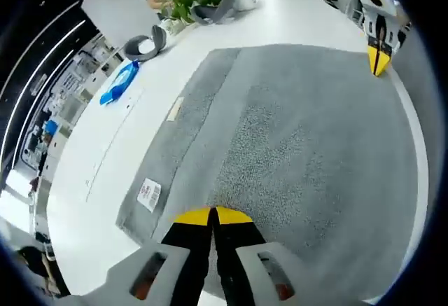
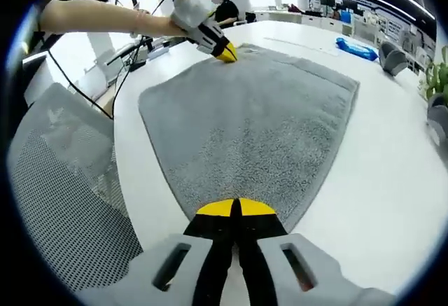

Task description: Fold the towel on the table until its edges align and the towel forms a compact rectangular stack.

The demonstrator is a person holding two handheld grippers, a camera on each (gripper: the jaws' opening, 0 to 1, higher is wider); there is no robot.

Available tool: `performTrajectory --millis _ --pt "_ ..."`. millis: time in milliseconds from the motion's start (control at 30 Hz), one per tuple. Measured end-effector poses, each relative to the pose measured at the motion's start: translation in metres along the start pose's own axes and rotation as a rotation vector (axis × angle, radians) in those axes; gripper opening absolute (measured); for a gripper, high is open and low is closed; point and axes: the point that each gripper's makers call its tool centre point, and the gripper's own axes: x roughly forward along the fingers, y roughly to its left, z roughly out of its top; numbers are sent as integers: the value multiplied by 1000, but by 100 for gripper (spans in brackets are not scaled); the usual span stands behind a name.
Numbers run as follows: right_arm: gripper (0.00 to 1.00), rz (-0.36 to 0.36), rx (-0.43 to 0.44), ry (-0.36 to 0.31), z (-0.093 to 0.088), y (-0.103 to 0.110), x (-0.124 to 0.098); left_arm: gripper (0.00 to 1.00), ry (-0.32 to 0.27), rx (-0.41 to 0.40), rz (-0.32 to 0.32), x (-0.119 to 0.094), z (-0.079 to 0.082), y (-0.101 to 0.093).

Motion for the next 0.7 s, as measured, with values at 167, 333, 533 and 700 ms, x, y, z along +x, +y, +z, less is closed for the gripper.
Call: performTrajectory --millis 167,333,533,700 --pt "0 -9 -50 21 1 1 1 2 -96 -14 -163 -47 -10 -69" --pt "0 -11 -65 36 3 1 3 2 -64 22 -282 -98 -40 -129" --pt "0 -13 -149 60 4 3 4 6 -11 37 -314 -125 -70 -163" --pt "0 49 -214 46 1 6 -3 9 47 112 -297 -121 -78 -173"
